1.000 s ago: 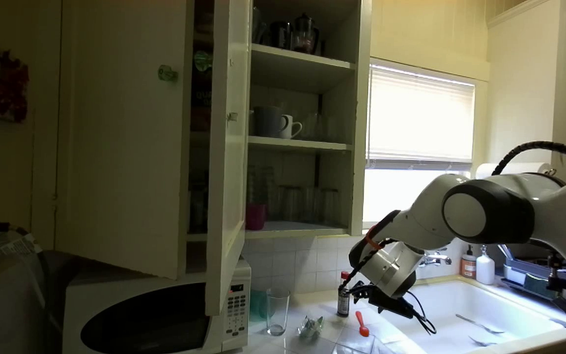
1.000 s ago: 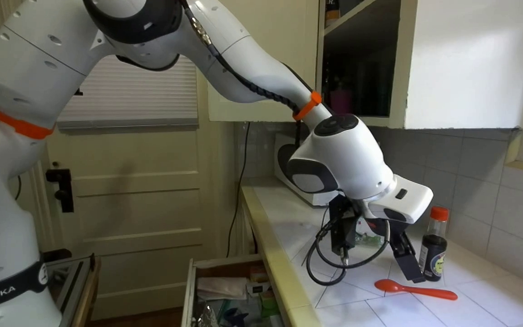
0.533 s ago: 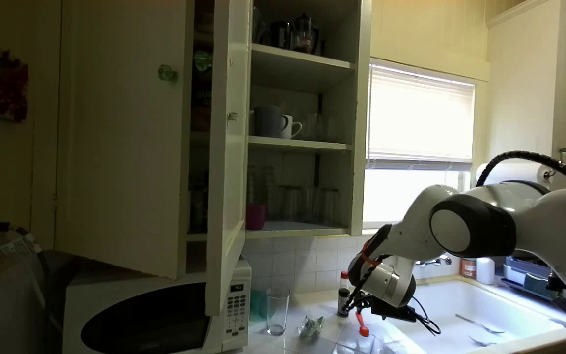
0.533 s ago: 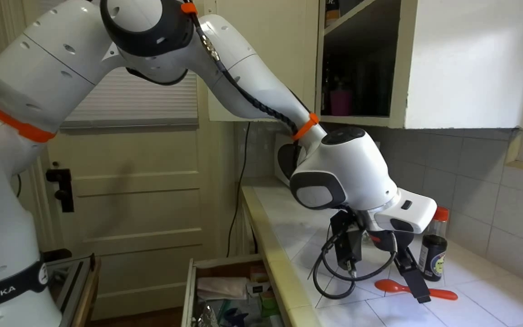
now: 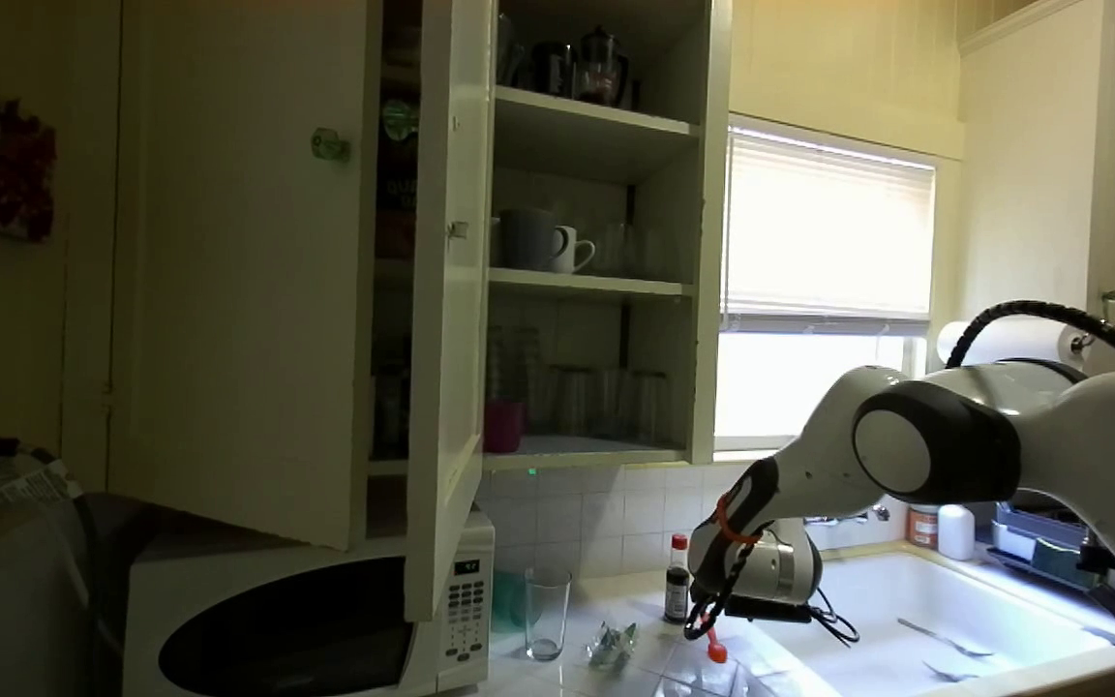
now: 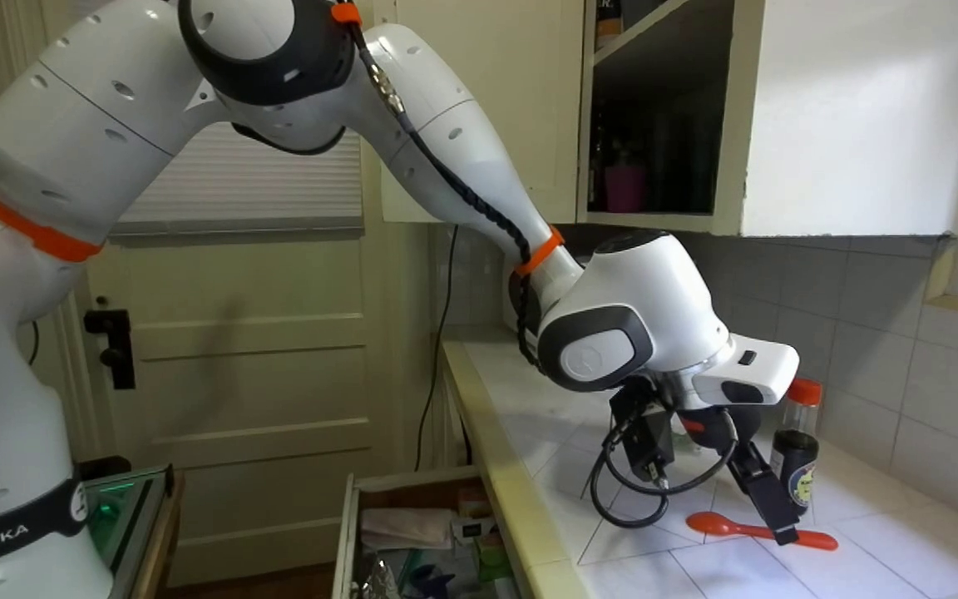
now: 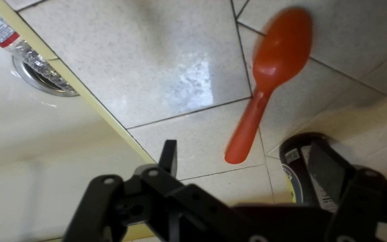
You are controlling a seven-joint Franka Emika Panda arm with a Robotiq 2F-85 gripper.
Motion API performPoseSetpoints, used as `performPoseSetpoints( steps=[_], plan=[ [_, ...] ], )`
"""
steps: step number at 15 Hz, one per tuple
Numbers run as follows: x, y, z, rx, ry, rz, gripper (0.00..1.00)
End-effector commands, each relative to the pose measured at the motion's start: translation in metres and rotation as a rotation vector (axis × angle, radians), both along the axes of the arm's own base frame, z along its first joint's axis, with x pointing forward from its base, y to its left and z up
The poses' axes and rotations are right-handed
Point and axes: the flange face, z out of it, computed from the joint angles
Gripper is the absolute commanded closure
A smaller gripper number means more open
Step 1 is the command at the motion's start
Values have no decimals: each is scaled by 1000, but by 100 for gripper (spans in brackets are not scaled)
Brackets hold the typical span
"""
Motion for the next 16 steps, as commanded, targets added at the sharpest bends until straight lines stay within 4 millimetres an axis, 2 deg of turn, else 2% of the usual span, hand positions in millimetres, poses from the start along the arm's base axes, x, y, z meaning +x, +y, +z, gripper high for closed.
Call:
performPoseSetpoints(
  steps=[1,16],
  plan=[
    [5,1,-9,-34,10,-7,0],
    [32,18,-27,-80,62,9,0]
  ],
)
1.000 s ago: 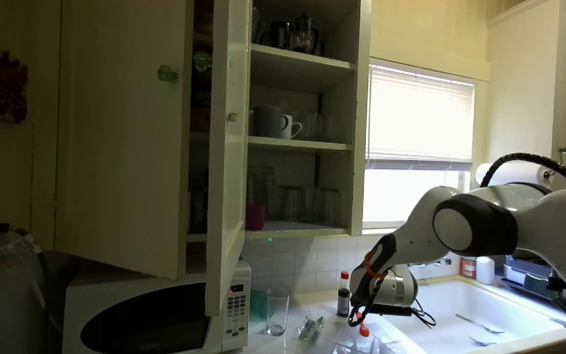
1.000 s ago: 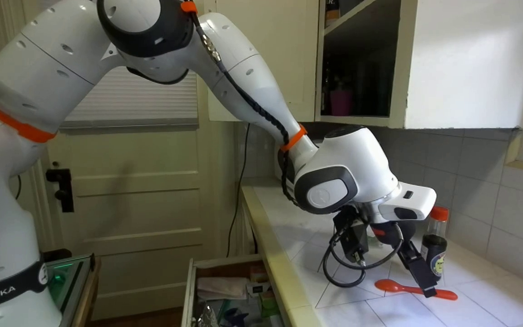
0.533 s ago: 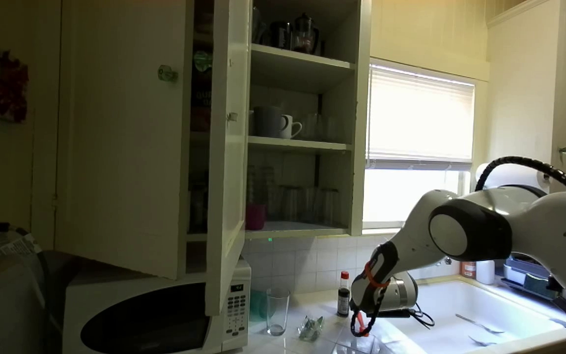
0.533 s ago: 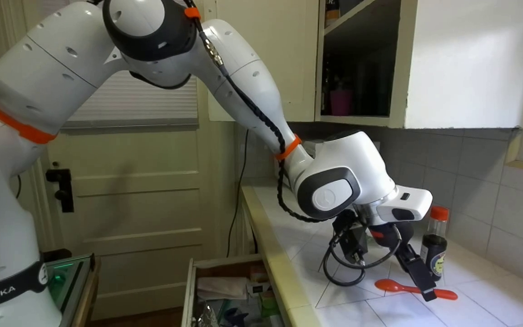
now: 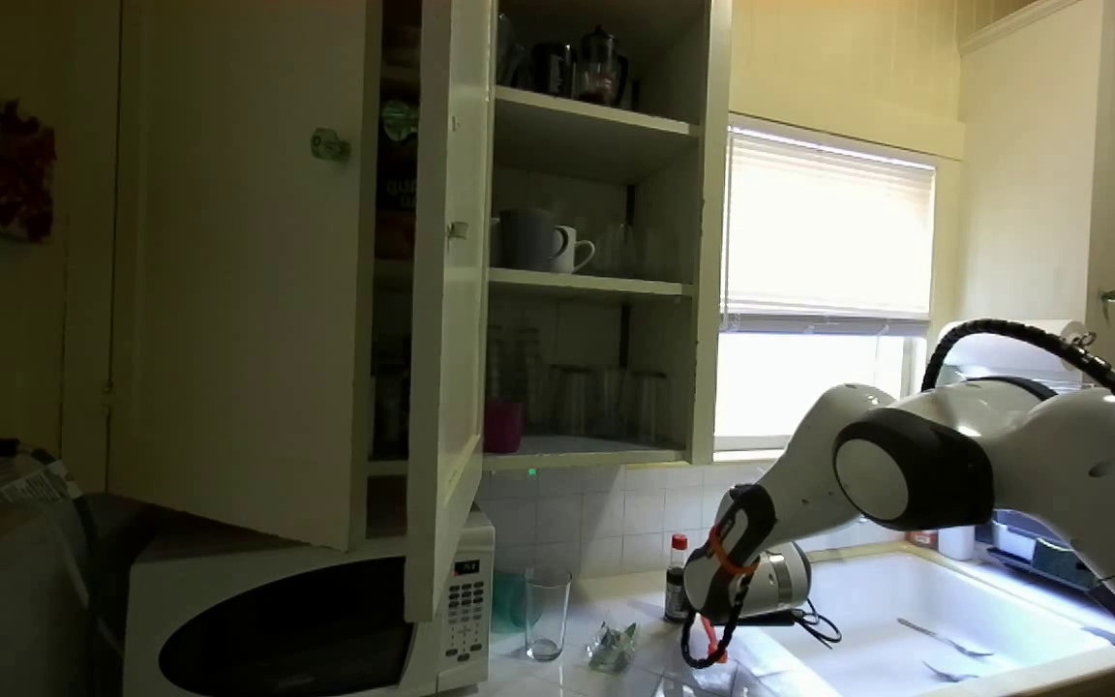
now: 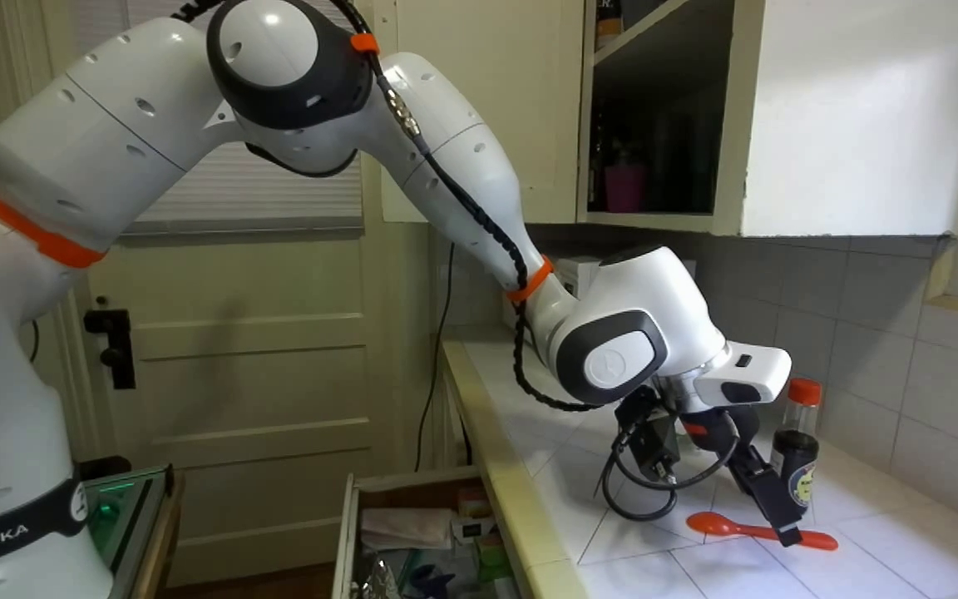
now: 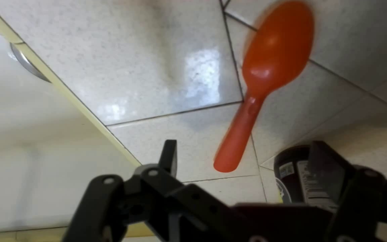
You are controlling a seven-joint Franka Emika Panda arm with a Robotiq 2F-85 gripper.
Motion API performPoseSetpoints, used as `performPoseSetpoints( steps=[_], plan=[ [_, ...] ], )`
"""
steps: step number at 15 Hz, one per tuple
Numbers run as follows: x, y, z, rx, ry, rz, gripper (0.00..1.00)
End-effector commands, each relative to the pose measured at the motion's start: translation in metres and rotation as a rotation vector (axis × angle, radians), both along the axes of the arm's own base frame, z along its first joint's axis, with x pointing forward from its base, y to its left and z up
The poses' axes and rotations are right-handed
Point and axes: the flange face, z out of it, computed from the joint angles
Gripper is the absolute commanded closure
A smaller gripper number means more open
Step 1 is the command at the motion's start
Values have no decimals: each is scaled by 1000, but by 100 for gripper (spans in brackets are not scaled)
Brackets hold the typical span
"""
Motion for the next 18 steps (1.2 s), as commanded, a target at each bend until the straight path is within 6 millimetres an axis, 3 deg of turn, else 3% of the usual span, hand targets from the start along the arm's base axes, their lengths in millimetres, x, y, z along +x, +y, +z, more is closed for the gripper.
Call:
performPoseSetpoints(
  steps=[1,7,8,11,18],
  plan=[
    [8,4,-12,1,38,-10,0],
    [7,10,-23,24,68,-24,7],
    [7,10,-24,26,70,-26,25],
    [8,11,-24,26,71,-23,40],
    [11,13,-20,30,103,-26,94]
  ],
)
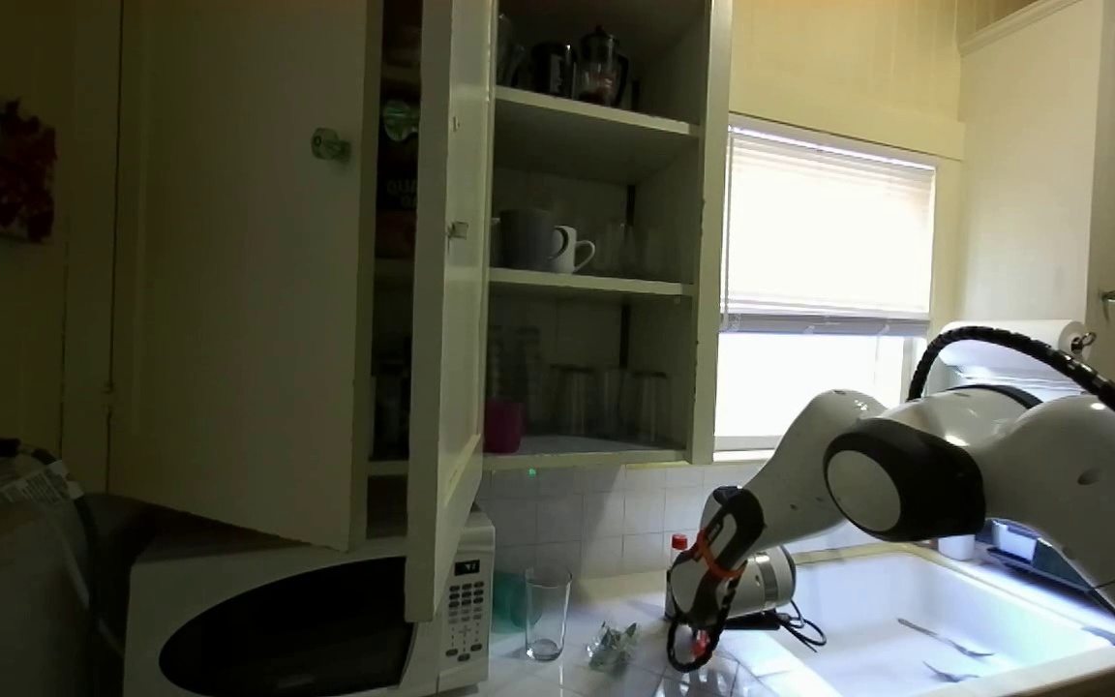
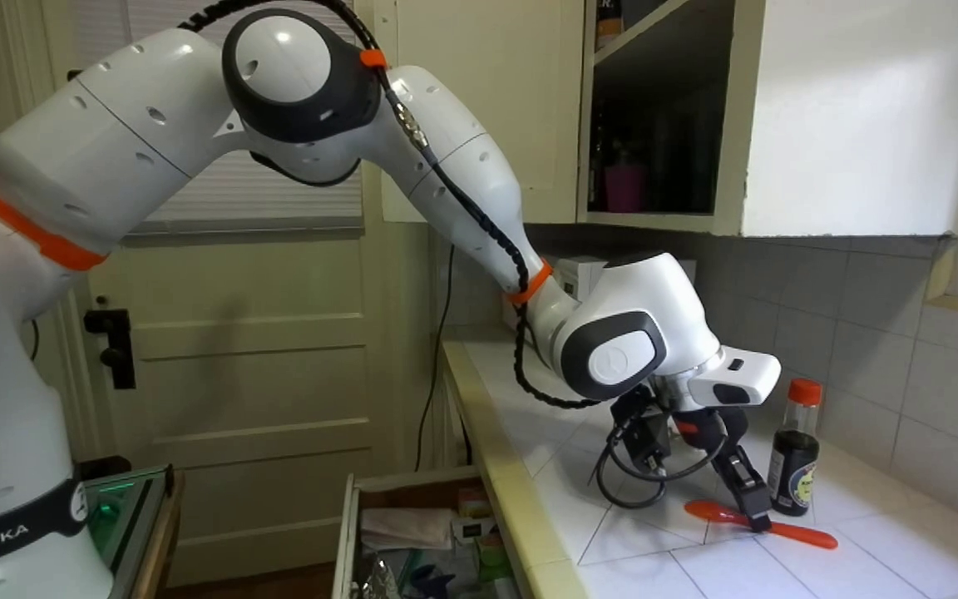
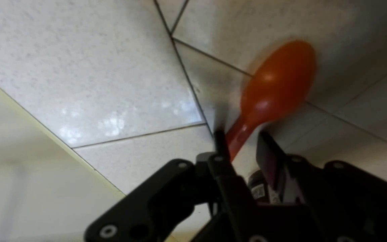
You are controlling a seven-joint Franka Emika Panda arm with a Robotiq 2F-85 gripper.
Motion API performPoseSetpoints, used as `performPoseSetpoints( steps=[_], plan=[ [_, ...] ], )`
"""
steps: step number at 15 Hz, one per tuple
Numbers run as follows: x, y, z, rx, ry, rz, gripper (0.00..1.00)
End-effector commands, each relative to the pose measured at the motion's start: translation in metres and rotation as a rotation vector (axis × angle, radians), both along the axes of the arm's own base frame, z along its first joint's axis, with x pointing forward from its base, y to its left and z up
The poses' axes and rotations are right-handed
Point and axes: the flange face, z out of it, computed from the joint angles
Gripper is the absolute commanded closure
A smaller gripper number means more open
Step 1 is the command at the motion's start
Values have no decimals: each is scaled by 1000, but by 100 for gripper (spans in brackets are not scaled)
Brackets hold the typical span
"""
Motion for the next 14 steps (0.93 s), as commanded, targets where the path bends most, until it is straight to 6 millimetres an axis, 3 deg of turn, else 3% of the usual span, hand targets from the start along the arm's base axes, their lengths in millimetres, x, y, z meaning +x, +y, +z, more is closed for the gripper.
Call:
performPoseSetpoints(
  steps=[1,5,10,14],
  plan=[
    [-3,-5,-9,2,72,-20,99],
    [-12,-7,4,10,82,-13,96],
    [-67,-12,34,20,29,-46,96],
    [-111,8,61,82,-56,20,96]
  ],
)
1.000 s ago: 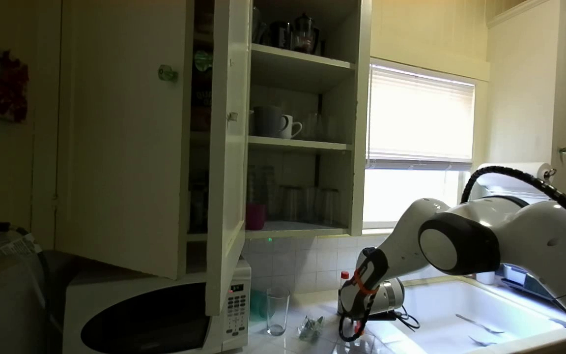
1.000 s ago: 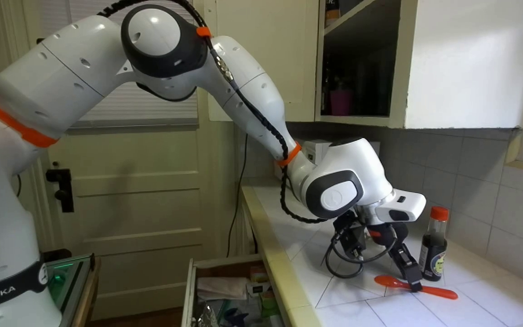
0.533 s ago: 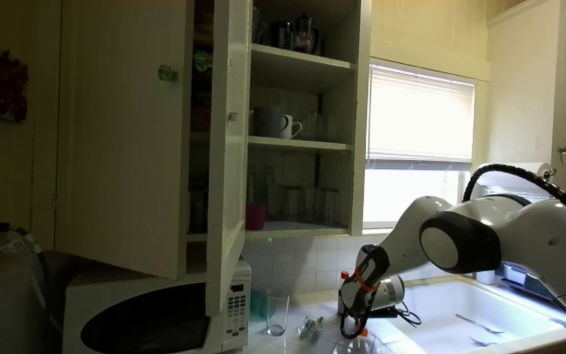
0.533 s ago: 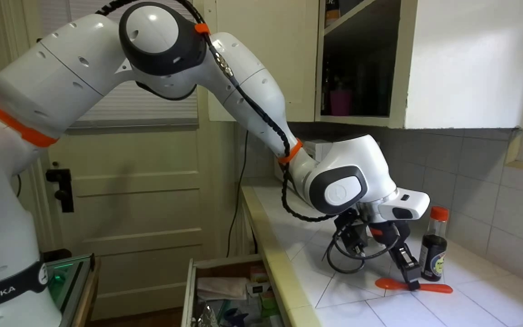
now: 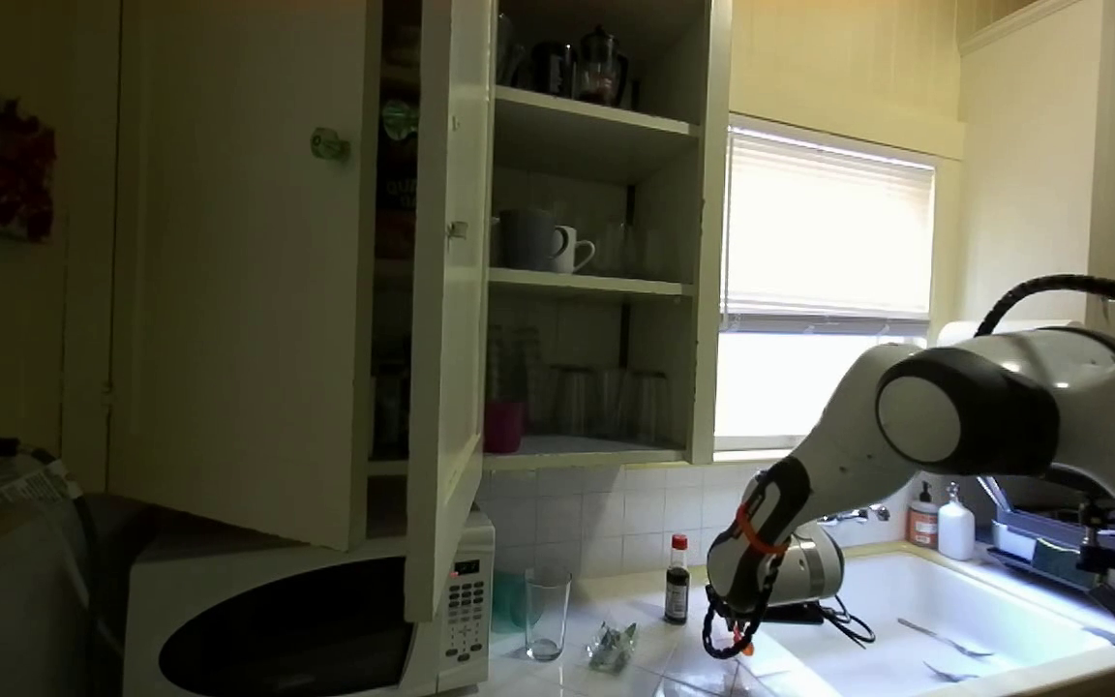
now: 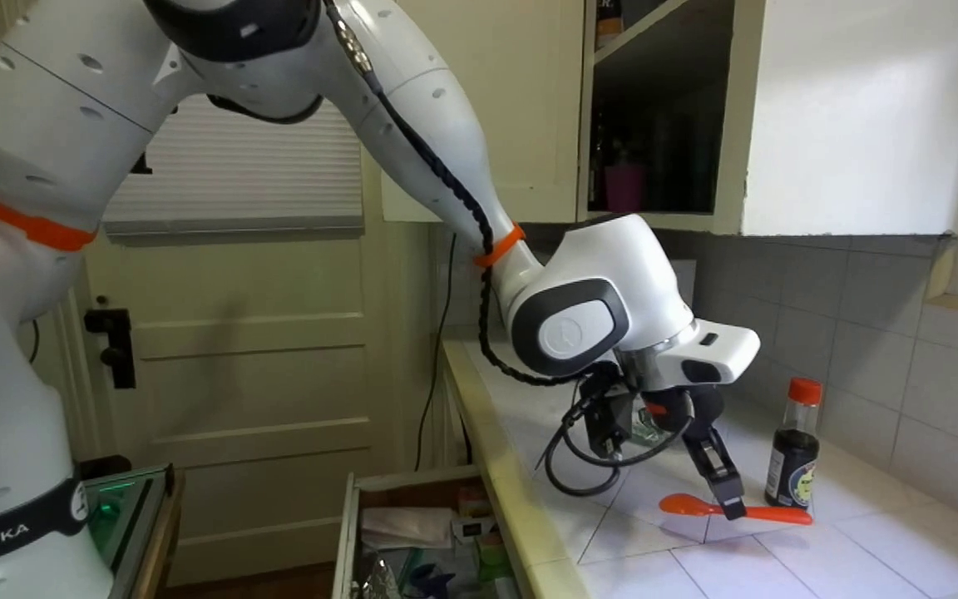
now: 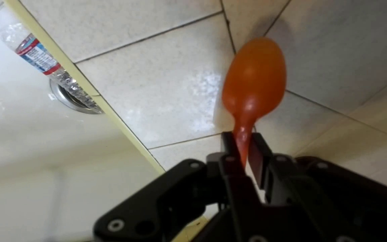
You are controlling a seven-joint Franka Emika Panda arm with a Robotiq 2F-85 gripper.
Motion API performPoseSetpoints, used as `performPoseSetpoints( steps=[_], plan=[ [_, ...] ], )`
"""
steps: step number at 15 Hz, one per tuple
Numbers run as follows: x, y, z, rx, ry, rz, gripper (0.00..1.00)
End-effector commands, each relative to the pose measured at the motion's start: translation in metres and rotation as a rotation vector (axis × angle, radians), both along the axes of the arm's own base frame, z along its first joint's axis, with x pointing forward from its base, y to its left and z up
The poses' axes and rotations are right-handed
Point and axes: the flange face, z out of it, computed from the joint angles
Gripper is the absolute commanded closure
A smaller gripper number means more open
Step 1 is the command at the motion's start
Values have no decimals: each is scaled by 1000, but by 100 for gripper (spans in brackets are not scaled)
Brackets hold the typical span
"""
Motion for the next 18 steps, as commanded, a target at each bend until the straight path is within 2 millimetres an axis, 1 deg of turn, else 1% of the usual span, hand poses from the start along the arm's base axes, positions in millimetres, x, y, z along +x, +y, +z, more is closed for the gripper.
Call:
performPoseSetpoints(
  steps=[1,2,3,5,8,10,12,14,15,16,17,18],
  plan=[
    [-54,31,28,65,-64,70,96],
    [-66,42,32,80,-83,90,96],
    [-78,58,38,98,-96,113,96],
    [-93,89,48,138,-112,150,96],
    [-93,132,68,234,-144,193,96],
    [-95,150,79,289,-161,238,96],
    [-101,158,82,335,-171,286,96],
    [-113,151,77,370,-159,347,96],
    [-122,143,70,377,-143,387,96],
    [-137,133,64,385,-133,408,96],
    [-145,119,61,396,-149,410,96],
    [-154,101,59,412,-187,372,96]
  ],
)
